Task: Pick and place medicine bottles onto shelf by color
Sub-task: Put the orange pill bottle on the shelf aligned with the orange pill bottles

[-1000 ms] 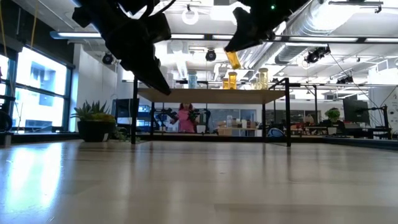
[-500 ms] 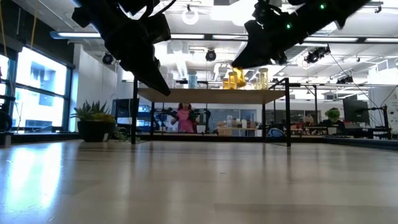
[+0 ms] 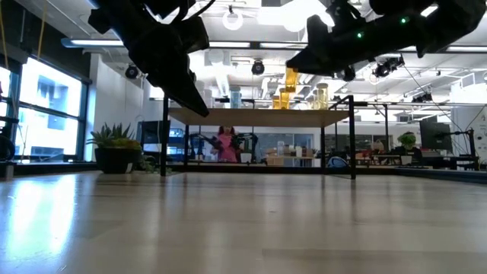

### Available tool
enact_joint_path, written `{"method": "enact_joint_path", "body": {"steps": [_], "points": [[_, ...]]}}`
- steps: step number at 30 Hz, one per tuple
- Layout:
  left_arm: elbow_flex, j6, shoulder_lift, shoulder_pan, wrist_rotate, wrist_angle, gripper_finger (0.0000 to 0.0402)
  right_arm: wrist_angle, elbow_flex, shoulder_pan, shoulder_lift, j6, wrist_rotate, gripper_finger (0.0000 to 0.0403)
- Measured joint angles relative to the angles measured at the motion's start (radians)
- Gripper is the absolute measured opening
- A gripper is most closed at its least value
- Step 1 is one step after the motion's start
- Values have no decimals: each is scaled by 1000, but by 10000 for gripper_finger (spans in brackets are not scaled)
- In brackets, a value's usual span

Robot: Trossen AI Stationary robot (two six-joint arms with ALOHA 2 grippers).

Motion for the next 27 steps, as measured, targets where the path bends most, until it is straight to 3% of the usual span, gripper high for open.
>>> {"method": "enact_joint_path", "body": {"steps": [5, 12, 19, 27], "points": [[0, 0, 0, 0, 0, 0, 186, 3, 11, 19, 0, -25, 137, 94], [0, 1, 0, 0, 0, 1, 186, 29, 49, 33, 52, -3, 166, 94], [0, 1, 0, 1, 0, 1, 186, 27, 194, 74, 206, -109, 427, 94], [0, 18, 0, 0, 0, 0, 186, 26, 225, 24, 300, 44, 457, 94]]}}
